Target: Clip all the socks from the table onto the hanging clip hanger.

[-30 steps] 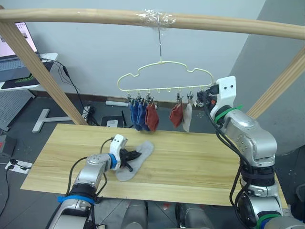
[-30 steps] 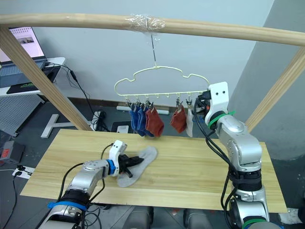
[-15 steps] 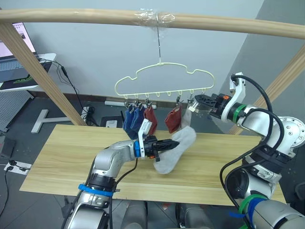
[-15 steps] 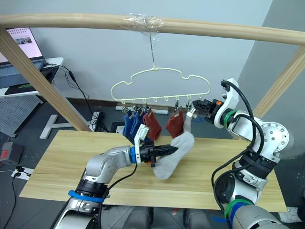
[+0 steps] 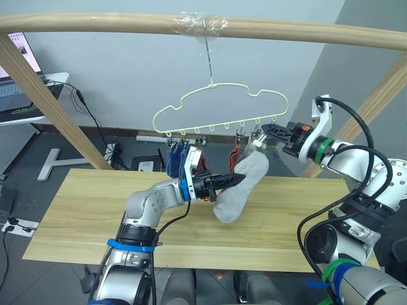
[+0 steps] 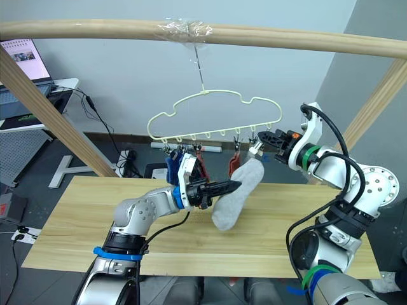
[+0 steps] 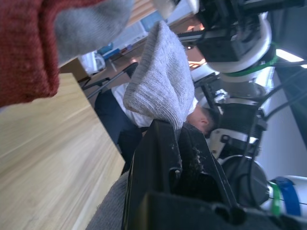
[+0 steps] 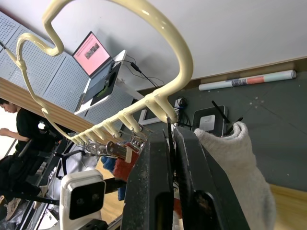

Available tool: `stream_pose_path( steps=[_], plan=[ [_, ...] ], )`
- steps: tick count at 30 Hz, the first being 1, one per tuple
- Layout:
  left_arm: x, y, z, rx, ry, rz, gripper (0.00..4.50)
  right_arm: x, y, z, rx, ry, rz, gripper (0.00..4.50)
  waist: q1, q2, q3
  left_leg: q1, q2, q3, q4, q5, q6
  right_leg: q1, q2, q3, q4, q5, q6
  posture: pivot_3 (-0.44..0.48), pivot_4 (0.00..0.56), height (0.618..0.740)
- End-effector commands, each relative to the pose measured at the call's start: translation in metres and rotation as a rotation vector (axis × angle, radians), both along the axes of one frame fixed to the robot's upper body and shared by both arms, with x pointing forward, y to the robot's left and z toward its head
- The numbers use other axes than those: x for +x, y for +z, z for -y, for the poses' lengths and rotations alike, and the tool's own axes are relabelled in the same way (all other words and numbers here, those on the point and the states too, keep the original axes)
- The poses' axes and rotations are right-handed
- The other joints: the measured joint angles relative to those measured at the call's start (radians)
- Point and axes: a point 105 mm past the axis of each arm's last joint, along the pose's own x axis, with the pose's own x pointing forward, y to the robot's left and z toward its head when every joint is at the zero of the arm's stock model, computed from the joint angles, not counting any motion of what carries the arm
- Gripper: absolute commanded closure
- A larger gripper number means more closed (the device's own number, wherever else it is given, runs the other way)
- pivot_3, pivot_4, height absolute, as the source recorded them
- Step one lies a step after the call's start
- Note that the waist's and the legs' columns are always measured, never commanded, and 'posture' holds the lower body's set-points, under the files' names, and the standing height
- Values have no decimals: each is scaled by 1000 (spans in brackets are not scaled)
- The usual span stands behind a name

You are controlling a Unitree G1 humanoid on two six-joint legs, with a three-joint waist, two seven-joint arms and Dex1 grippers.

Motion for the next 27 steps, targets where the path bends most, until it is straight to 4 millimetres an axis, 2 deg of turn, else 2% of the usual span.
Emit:
stream_pose_path(
  steps=[1, 14, 18, 19, 22, 23, 27],
  plan=[
    [-1, 16, 0, -42, -18, 48, 4481, -2, -1, 8, -8, -21, -8, 4500, 0, 0, 0, 0, 0, 0, 0, 0, 0, 0, 0, 0, 0, 0, 0, 134, 170, 740],
    [9, 21, 5, -74, 14, 62, 4481, -8, -2, -4, 14, 39, -22, 4500, -3, 0, 0, -1, 0, 0, 0, 0, 0, 0, 0, 0, -1, 0, 0, 136, 169, 740],
    [6, 20, 5, -72, 1, 60, 4481, -7, 1, -4, 45, 28, -17, 4500, -3, 0, 0, -1, 0, 0, 0, 0, 0, 0, 0, 0, -1, 0, 0, 136, 169, 740],
    [5, 19, 5, -70, -2, 58, 4500, -7, 3, -4, 61, 27, -15, 3930, -3, 0, 0, -1, 0, 0, 0, 0, 0, 0, 0, 0, -1, -1, 2, 146, 162, 740],
    [1, 18, 5, -67, -13, 53, 4500, -8, 5, -1, 63, 24, -16, 2988, -8, 0, 0, -1, 0, 0, 0, 0, 0, 0, 0, 0, -1, -2, 3, 146, 162, 740],
    [0, 17, 6, -67, -18, 52, 4500, -9, 7, 0, 68, 34, -10, 2530, -9, 0, 0, -1, 0, 0, 0, 0, 0, -1, 0, 0, -1, -2, 3, 145, 157, 740],
    [-2, 17, 10, -69, -30, 53, 4500, -15, 13, 1, 85, 55, 1, 1155, -12, 0, 0, -1, 0, 0, 0, 0, 0, -1, 0, 0, -1, -2, 3, 138, 152, 740]
  ],
)
